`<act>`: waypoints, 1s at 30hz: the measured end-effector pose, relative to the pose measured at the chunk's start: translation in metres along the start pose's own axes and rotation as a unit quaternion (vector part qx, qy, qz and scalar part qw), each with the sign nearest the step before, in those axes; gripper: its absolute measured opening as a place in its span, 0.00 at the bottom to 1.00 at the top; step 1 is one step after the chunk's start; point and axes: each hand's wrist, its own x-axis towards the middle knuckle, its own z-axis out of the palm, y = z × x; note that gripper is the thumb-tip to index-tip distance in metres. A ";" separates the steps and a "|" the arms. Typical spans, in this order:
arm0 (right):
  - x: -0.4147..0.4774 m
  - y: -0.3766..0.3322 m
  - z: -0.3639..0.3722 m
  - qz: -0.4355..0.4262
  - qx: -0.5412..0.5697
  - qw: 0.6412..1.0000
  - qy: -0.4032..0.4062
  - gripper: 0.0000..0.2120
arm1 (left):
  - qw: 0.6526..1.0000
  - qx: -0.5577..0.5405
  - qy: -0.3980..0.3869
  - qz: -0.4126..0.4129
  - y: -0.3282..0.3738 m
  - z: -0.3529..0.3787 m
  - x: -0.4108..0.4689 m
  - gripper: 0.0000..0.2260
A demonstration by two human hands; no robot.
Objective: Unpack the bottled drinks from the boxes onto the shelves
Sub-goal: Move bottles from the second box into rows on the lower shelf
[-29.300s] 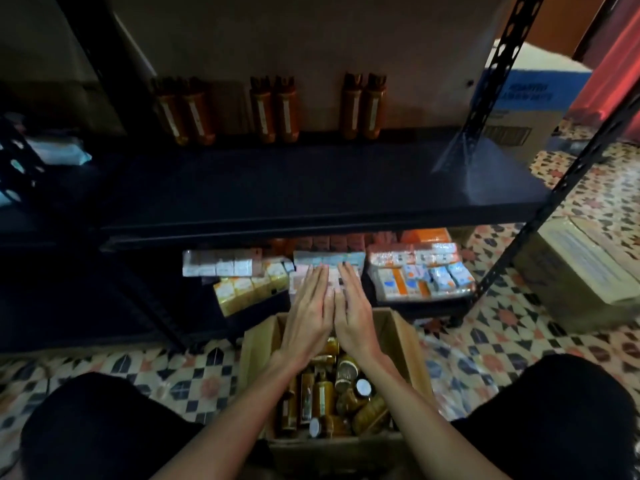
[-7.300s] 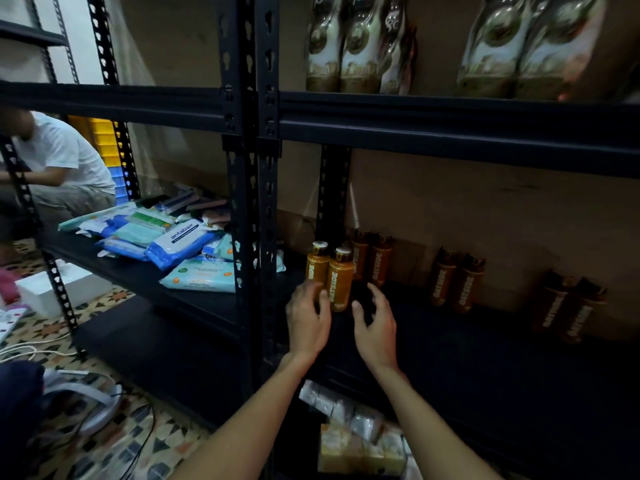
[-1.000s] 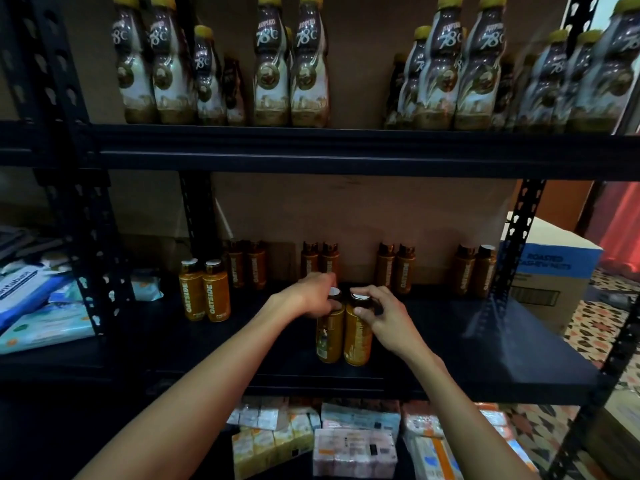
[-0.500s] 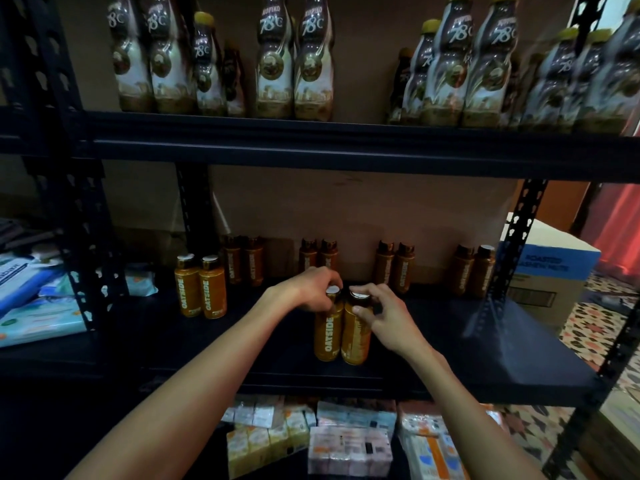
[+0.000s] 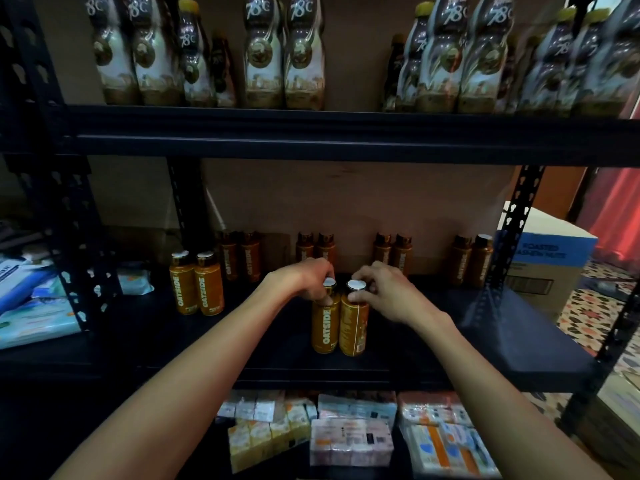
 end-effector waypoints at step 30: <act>0.007 0.011 0.021 0.079 0.143 0.986 -0.008 0.22 | 1.000 0.017 0.004 0.016 -0.006 0.000 0.009 0.28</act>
